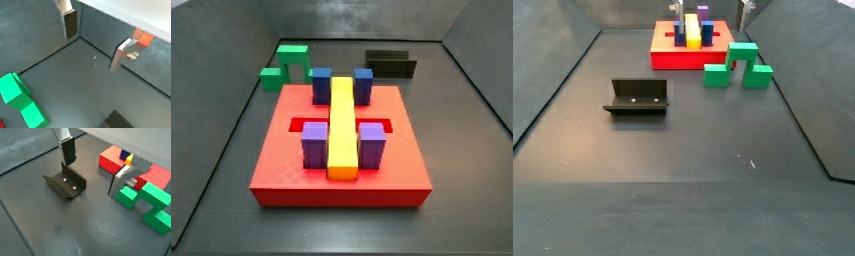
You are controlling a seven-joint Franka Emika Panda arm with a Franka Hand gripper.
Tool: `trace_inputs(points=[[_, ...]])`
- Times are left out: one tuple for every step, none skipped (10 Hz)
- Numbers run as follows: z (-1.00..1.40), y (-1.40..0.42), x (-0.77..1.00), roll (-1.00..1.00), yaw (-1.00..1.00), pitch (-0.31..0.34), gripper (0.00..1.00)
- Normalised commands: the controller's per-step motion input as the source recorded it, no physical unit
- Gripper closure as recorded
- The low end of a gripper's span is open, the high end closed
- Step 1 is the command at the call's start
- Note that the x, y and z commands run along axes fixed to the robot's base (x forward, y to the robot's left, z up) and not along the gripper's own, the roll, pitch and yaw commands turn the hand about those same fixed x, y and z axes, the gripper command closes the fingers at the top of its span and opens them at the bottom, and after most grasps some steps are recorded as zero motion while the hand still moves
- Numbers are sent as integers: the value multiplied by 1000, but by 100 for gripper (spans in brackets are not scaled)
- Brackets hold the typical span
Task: Pick up the green object. Move up. Move to above the board. Insert the green object.
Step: Pick up the green object.
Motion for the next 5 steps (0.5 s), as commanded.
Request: trace_inputs(points=[[-240,-554,-146,123,97,-59,0],[-220,-803,-397,257,123,-81,0],[-189,-734,-674,231,40,-120,0],[-114,-589,-874,151,0,-166,0],[-114,-546,-917,113,0,-179,0]])
